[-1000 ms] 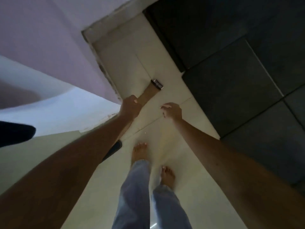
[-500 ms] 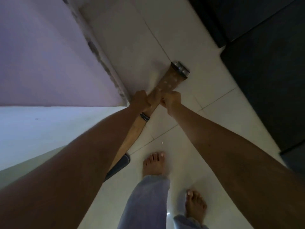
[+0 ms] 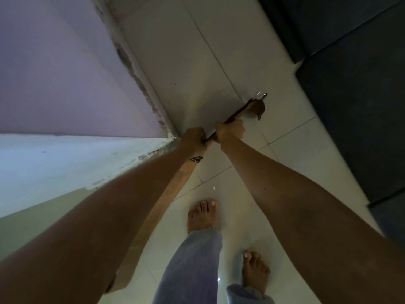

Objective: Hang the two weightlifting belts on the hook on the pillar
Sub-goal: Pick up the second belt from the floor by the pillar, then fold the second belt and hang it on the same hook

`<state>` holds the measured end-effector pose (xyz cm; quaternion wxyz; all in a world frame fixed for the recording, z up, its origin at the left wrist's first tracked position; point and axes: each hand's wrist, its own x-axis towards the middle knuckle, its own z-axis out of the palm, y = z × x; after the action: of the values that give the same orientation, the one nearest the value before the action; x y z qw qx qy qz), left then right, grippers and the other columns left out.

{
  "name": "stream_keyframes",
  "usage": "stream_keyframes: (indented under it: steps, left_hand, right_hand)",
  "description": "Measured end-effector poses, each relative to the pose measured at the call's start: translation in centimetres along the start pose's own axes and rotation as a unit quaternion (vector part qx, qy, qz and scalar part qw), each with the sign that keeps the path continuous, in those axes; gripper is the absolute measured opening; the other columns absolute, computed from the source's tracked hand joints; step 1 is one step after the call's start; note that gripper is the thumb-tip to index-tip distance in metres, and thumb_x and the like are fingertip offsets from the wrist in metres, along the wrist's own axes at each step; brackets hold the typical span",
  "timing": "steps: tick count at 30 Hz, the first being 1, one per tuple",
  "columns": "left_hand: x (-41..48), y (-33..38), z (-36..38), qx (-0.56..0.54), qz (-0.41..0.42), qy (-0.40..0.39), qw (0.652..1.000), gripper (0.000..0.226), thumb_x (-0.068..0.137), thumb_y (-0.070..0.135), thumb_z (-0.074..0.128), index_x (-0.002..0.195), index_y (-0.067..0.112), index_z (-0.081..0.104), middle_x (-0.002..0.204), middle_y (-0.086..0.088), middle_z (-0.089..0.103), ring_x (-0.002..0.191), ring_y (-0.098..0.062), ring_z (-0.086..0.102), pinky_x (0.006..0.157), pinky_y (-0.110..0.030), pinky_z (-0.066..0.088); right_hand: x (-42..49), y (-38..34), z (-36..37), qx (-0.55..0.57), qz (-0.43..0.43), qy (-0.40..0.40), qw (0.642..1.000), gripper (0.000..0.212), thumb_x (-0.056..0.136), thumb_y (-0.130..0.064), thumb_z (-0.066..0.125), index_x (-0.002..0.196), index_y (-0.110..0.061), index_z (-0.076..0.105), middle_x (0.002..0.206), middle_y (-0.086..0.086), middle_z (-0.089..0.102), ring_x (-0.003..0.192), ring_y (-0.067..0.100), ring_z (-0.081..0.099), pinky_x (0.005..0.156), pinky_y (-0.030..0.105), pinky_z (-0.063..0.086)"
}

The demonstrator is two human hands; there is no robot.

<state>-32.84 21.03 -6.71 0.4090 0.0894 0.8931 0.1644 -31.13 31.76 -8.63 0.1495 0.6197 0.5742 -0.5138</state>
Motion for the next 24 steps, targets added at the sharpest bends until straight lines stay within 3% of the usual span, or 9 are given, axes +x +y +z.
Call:
stream_keyframes:
  steps: [3, 8, 11, 13, 15, 20, 24]
  left_hand:
    - [-2.6, 1.0, 0.2, 0.004, -0.001, -0.042, 0.999, 0.021, 0.073, 0.012, 0.071, 0.091, 0.009, 0.059, 0.085, -0.008, 0.058, 0.086, -0.029, 0.062, 0.058, -0.025, 0.039]
    - [-9.1, 3.9, -1.8, -0.148, -0.001, -0.065, 0.987, 0.029, 0.069, 0.024, 0.081, 0.092, 0.012, 0.065, 0.093, -0.001, 0.057, 0.086, -0.017, 0.054, 0.061, -0.022, 0.037]
    - [-12.9, 5.7, -4.4, -0.337, -0.067, -0.009, 0.939, 0.012, 0.073, 0.022, 0.073, 0.080, 0.020, 0.064, 0.089, 0.001, 0.062, 0.088, -0.018, 0.056, 0.068, -0.026, 0.041]
    - [-16.0, 7.6, -7.3, -0.412, -0.098, 0.020, 0.906, 0.009, 0.082, 0.021, 0.068, 0.089, 0.020, 0.063, 0.089, 0.001, 0.062, 0.084, -0.017, 0.056, 0.073, -0.030, 0.042]
    - [-19.6, 10.2, -10.5, -0.473, -0.092, 0.002, 0.876, 0.015, 0.086, 0.025, 0.066, 0.097, 0.016, 0.064, 0.090, -0.004, 0.062, 0.080, -0.020, 0.057, 0.072, -0.030, 0.043]
    - [-30.9, 16.8, -19.0, -0.531, -0.064, -0.005, 0.845, 0.019, 0.083, 0.018, 0.071, 0.094, 0.003, 0.068, 0.083, -0.012, 0.068, 0.076, -0.025, 0.064, 0.078, -0.034, 0.051]
    - [-43.4, 19.7, -24.7, -0.577, -0.033, -0.008, 0.816, 0.023, 0.081, 0.020, 0.075, 0.092, 0.001, 0.070, 0.082, -0.012, 0.070, 0.069, -0.022, 0.067, 0.074, -0.032, 0.055]
  right_hand:
    - [-1.7, 1.0, -2.4, 0.083, 0.031, -0.052, 0.995, 0.034, 0.084, 0.002, 0.066, 0.116, 0.000, 0.057, 0.111, 0.020, 0.067, 0.094, 0.037, 0.071, 0.064, 0.044, 0.063]
    - [-6.7, 1.0, -8.7, 0.100, 0.029, -0.122, 0.987, 0.037, 0.087, 0.004, 0.064, 0.123, 0.002, 0.056, 0.121, 0.020, 0.066, 0.108, 0.037, 0.066, 0.072, 0.045, 0.060]
    - [-11.6, 0.1, -13.0, 0.094, 0.022, -0.178, 0.979, 0.033, 0.088, 0.000, 0.066, 0.120, 0.004, 0.059, 0.119, 0.020, 0.068, 0.108, 0.036, 0.067, 0.083, 0.049, 0.059]
    - [-15.9, -1.0, -15.8, 0.096, 0.013, -0.232, 0.968, 0.028, 0.089, 0.000, 0.064, 0.117, 0.004, 0.061, 0.116, 0.021, 0.069, 0.103, 0.034, 0.068, 0.093, 0.053, 0.055]
    - [-21.0, -2.2, -18.6, 0.096, -0.004, -0.285, 0.954, 0.024, 0.090, -0.002, 0.063, 0.114, 0.000, 0.064, 0.111, 0.019, 0.070, 0.097, 0.031, 0.068, 0.094, 0.050, 0.053]
    - [-36.5, -4.8, -26.1, 0.035, -0.047, -0.372, 0.927, 0.029, 0.092, -0.015, 0.066, 0.119, -0.006, 0.063, 0.105, 0.008, 0.072, 0.086, 0.018, 0.071, 0.064, 0.026, 0.060]
    - [-49.0, -6.3, -31.7, -0.009, -0.096, -0.354, 0.930, 0.040, 0.092, -0.044, 0.062, 0.115, -0.012, 0.066, 0.114, 0.010, 0.072, 0.098, 0.028, 0.071, 0.083, 0.041, 0.059]
